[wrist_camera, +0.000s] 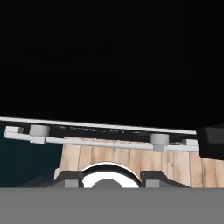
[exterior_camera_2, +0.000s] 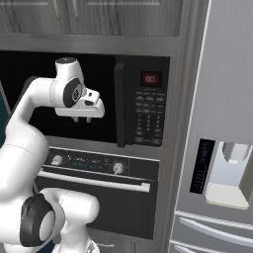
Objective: Open the microwave door.
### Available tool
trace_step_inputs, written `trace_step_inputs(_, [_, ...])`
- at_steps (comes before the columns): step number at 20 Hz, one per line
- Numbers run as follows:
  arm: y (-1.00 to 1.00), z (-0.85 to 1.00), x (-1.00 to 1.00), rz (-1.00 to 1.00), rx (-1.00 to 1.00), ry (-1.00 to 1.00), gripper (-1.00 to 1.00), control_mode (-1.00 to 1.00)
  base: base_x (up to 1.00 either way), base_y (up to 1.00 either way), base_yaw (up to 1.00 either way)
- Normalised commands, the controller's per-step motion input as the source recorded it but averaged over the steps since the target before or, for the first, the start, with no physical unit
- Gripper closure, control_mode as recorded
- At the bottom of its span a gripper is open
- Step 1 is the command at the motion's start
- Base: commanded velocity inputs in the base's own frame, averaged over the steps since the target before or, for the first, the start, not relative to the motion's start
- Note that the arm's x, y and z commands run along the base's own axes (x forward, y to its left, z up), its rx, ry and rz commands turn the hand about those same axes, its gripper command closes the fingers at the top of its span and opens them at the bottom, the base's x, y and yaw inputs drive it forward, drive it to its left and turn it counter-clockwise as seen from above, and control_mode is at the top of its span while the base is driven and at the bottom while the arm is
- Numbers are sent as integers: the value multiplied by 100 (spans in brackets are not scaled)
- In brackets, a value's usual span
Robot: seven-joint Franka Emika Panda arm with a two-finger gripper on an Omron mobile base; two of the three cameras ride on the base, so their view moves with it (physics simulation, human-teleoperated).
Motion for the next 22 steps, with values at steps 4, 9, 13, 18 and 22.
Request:
trace_step_inputs(4, [-2,0,-20,0,0,-4,-100,-100,0,0,0])
trace_step_inputs(9, [0,0,0,0,0,0,-100,100,-57,-14,0])
trace_step_inputs(13, [0,0,0,0,0,0,-100,100,-54,-23,-1])
trace_step_inputs(18, [0,0,0,0,0,0,-100,100,-40,-48,-4])
trace_step_inputs(22, [-12,0,-7,-1,0,-2,-100,-100,-24,-43,-3])
